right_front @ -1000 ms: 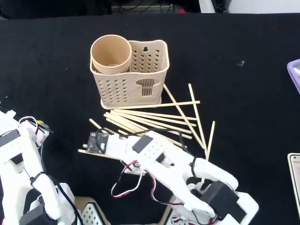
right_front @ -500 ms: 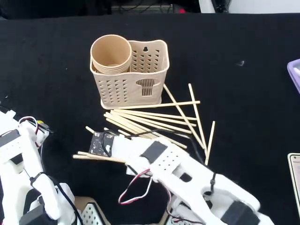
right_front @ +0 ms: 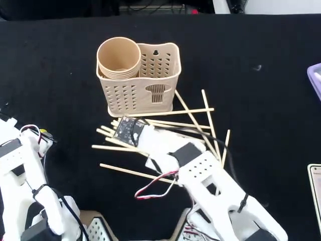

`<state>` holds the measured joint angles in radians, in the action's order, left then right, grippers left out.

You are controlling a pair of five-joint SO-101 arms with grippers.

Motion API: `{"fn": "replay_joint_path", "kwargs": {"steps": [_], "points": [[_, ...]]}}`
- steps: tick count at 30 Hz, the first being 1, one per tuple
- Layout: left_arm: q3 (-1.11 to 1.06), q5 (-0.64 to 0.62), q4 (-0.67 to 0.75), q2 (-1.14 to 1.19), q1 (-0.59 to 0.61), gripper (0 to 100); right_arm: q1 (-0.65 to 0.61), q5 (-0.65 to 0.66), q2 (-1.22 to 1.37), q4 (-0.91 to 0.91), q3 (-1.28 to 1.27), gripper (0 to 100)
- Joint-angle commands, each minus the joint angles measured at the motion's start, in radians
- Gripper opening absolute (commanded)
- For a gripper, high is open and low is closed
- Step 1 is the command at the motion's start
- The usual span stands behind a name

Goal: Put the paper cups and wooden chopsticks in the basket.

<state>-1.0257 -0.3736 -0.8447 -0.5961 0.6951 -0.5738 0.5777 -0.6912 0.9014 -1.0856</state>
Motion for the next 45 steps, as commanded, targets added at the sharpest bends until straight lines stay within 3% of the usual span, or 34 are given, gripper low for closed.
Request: {"fn": "replay_joint_path", "kwargs": {"steps": [1,6,12,17,20,31,38,45], "points": [[0.042,0.012,0.012,-0.025,-0.002,23,0.025,0.008,-0.030,0.005,0.015,1.1],[0.042,0.012,0.012,-0.025,-0.002,23,0.031,0.009,0.021,0.000,-0.038,2.1],[0.042,0.012,0.012,-0.025,-0.002,23,0.031,0.026,0.143,-0.002,-0.061,10.0],[0.042,0.012,0.012,-0.025,-0.002,23,0.032,0.066,0.226,-0.040,-0.058,8.7],[0.042,0.012,0.012,-0.025,-0.002,23,0.032,0.066,0.231,-0.060,-0.054,0.7],[0.041,0.012,0.012,-0.025,-0.002,23,0.063,0.072,0.229,0.120,0.097,1.1],[0.041,0.012,0.012,-0.025,-0.002,23,0.061,0.074,0.231,0.120,0.093,1.6],[0.042,0.012,0.012,-0.025,-0.002,23,0.064,0.068,0.231,0.129,0.094,10.5]]}}
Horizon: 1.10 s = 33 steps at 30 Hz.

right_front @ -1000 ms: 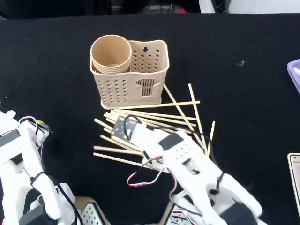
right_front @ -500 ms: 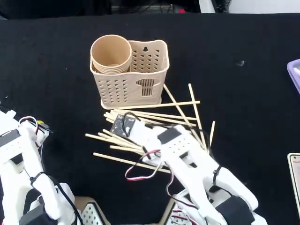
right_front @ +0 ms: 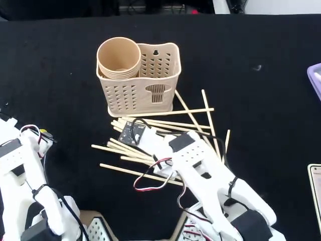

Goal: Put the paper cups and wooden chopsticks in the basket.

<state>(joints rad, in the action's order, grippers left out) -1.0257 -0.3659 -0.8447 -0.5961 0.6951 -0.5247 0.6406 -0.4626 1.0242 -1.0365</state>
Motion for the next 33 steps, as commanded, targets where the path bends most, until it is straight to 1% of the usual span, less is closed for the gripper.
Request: {"fn": "replay_joint_path", "kwargs": {"steps": [1,8,11,15,17,19,23,33], "points": [[0.042,0.005,0.012,-0.025,-0.002,23,0.015,0.006,0.002,0.006,0.048,10.1],[0.042,0.005,0.012,-0.025,-0.002,23,0.009,0.011,0.002,-0.002,0.051,3.8],[0.042,0.005,0.012,-0.025,-0.002,23,0.008,0.005,0.002,0.000,0.044,5.9],[0.042,0.005,0.012,-0.025,-0.002,23,-0.017,0.003,0.005,-0.005,0.044,12.4],[0.042,0.005,0.012,-0.025,-0.002,23,-0.046,-0.014,0.008,-0.035,0.033,13.4],[0.042,0.005,0.012,-0.025,-0.002,23,-0.054,-0.029,0.008,-0.103,0.002,13.2],[0.042,0.005,0.012,-0.025,-0.002,23,-0.052,-0.025,0.010,-0.218,-0.068,10.9],[0.042,0.005,0.012,-0.025,-0.002,23,-0.051,-0.031,0.002,-0.215,-0.102,0.9]]}}
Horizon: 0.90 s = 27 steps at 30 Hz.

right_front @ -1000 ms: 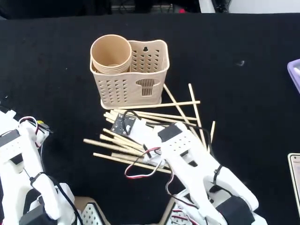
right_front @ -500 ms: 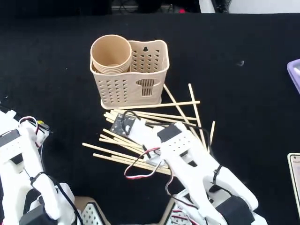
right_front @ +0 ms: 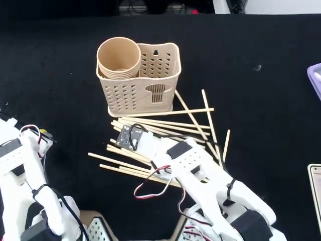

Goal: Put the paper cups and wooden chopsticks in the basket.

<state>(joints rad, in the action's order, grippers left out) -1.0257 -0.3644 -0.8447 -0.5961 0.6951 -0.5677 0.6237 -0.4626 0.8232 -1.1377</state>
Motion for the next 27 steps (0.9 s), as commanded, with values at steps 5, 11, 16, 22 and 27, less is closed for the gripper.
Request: {"fn": "replay_joint_path", "kwargs": {"steps": [5,11,16,22,27], "points": [[0.042,0.003,0.012,-0.025,-0.002,23,-0.008,-0.014,-0.004,0.048,0.030,1.0],[0.042,0.003,0.012,-0.025,-0.002,23,-0.009,-0.015,-0.151,0.149,0.050,1.0],[0.042,0.003,0.012,-0.025,-0.002,23,-0.014,-0.015,-0.249,0.140,-0.042,1.1],[0.042,0.003,0.012,-0.025,-0.002,23,-0.014,-0.015,-0.260,0.049,-0.128,1.1],[0.042,0.003,0.012,-0.025,-0.002,23,-0.014,-0.011,-0.260,0.049,-0.150,1.2]]}}
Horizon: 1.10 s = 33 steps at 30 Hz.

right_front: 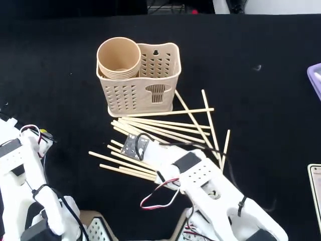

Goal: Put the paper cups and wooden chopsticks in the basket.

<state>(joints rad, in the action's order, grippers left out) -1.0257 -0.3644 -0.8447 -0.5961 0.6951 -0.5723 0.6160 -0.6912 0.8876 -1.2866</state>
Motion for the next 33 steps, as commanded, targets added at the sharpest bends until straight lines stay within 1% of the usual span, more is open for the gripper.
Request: {"fn": "replay_joint_path", "kwargs": {"steps": [1,3,7,9,14,20,23,27,33], "points": [[0.042,0.003,0.012,-0.025,-0.002,23,-0.009,-0.003,-0.031,-0.015,-0.004,1.3],[0.042,0.003,0.012,-0.025,-0.002,23,-0.009,-0.003,-0.031,-0.015,-0.008,3.3],[0.042,0.003,0.012,-0.025,-0.002,23,-0.009,-0.006,-0.031,-0.015,-0.010,12.9],[0.042,0.003,0.012,-0.025,-0.002,23,-0.009,-0.006,-0.031,-0.020,-0.010,11.6],[0.042,0.003,0.012,-0.025,-0.002,23,-0.009,-0.006,-0.033,-0.023,-0.010,1.1],[0.042,0.003,0.012,-0.025,-0.002,23,-0.003,-0.008,-0.039,-0.003,0.022,1.0],[0.042,0.003,0.012,-0.025,-0.002,23,-0.003,-0.008,-0.053,0.087,0.097,1.0],[0.042,0.003,0.012,-0.025,-0.002,23,-0.003,-0.008,-0.153,0.196,0.165,1.0],[0.042,0.003,0.012,-0.025,-0.002,23,-0.009,-0.008,-0.298,0.203,0.079,1.0]]}}
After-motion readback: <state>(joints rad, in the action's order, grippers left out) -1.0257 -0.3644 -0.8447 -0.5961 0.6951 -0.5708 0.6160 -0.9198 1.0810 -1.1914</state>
